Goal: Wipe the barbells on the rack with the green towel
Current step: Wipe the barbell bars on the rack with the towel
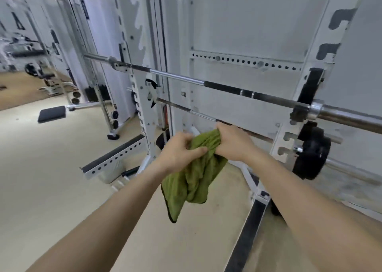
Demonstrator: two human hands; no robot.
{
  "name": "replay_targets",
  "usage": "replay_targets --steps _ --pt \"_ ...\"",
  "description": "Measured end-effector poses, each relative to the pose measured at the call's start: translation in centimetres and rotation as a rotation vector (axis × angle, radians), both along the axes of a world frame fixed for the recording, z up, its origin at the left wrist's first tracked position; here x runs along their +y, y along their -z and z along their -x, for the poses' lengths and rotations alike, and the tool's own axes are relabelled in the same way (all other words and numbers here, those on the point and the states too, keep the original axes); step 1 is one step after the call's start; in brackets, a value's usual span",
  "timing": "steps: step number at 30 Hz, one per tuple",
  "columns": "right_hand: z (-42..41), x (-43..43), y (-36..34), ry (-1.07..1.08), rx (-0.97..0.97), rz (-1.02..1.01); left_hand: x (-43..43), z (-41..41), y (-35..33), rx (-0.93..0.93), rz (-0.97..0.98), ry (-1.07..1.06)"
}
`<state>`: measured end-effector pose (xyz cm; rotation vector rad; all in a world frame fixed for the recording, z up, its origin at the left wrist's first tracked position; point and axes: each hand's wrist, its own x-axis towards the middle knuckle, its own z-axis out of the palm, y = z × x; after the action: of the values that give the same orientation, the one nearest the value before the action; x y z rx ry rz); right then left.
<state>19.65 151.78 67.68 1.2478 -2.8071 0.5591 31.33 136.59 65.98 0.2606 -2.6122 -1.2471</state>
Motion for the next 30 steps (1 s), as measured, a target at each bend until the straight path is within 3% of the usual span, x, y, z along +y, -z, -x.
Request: replay_targets --steps 4,7,11,14,18,23,27,30 --pt "-4.9 -8.9 -1.1 -0.156 -0.145 -0.036 -9.0 -5.5 -0.5 0.028 -0.207 -0.111" --pt "-6.9 -14.2 -1.7 -0.273 -0.293 -0.054 -14.6 -7.9 -1.3 0.036 -0.218 -0.144" --pt "-6.9 -20.9 -0.6 -0.343 -0.546 -0.043 -22.1 -9.3 -1.3 0.019 -0.101 -0.164" --pt "-5.9 -26.4 1.1 -0.351 -0.695 0.015 -28.4 -9.4 -0.3 0.004 0.145 -0.225" --pt "-4.4 -35.5 2.4 -0.337 -0.641 0.046 -38.5 -8.6 1.0 -0.108 0.430 -0.295" --pt "-0.4 -48.8 2.4 -0.368 -0.575 0.199 -51.1 -5.8 -0.1 -0.245 0.477 -0.273" --pt "3.5 -59.0 0.8 -0.342 -0.437 0.277 -61.7 -3.3 -2.1 -0.351 0.320 -0.228" --pt "5.8 -66.1 -0.7 -0.298 -0.312 0.309 -69.7 -1.6 -2.9 -0.371 0.394 -0.257"
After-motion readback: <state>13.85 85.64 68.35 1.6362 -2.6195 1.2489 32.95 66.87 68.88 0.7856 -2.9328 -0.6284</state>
